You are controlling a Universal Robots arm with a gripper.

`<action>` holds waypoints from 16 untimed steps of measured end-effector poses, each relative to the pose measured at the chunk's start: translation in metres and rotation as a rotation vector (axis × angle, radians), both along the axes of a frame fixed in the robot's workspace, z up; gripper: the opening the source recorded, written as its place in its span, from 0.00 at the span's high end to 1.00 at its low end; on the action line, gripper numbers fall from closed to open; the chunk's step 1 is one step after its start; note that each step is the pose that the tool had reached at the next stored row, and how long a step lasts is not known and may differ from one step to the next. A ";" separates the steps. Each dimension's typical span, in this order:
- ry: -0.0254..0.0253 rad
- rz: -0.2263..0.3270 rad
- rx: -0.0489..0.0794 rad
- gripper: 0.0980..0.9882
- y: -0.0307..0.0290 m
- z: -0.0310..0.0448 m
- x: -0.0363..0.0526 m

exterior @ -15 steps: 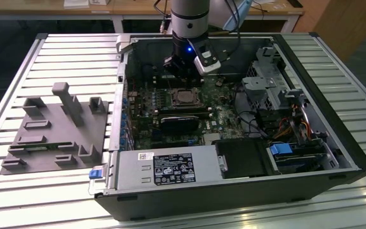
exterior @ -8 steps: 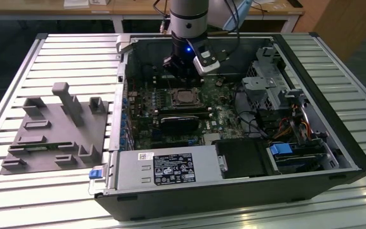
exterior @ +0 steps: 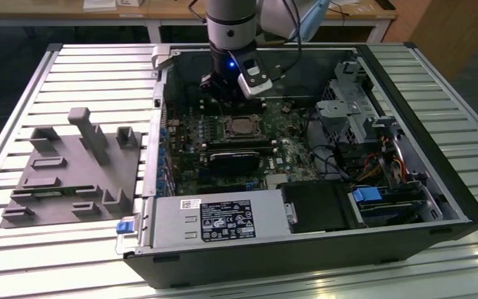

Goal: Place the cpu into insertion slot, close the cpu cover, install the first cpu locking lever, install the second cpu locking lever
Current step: 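Install the first cpu locking lever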

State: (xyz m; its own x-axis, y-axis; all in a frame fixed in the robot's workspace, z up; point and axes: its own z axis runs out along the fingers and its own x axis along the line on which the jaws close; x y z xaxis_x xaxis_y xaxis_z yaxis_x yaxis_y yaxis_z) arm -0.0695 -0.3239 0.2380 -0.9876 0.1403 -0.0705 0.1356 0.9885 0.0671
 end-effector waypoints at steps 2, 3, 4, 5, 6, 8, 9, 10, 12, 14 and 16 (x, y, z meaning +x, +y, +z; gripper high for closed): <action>0.0000 -0.001 0.000 1.00 0.0002 0.0000 -0.0061; 0.0000 -0.001 0.000 1.00 0.0003 0.0000 -0.0089; 0.0001 -0.001 0.000 1.00 0.0003 0.0000 -0.0116; 0.0000 -0.001 0.000 1.00 0.0004 0.0000 -0.0144; 0.0000 -0.002 0.000 1.00 0.0004 0.0000 -0.0170; 0.0001 -0.002 0.000 1.00 0.0005 0.0001 -0.0227; 0.0001 -0.003 0.000 1.00 0.0005 0.0000 -0.0255; 0.0001 -0.003 0.000 1.00 0.0006 0.0000 -0.0286; 0.0000 -0.004 0.000 1.00 0.0006 0.0000 -0.0341; 0.0000 -0.004 0.000 1.00 0.0007 0.0000 -0.0366; 0.0001 -0.003 0.000 1.00 0.0007 0.0000 -0.0370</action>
State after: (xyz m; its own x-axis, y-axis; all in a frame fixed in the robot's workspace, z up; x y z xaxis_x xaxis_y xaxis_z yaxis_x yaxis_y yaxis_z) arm -0.1064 -0.3232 0.2380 -0.9871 0.1437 -0.0704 0.1391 0.9880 0.0673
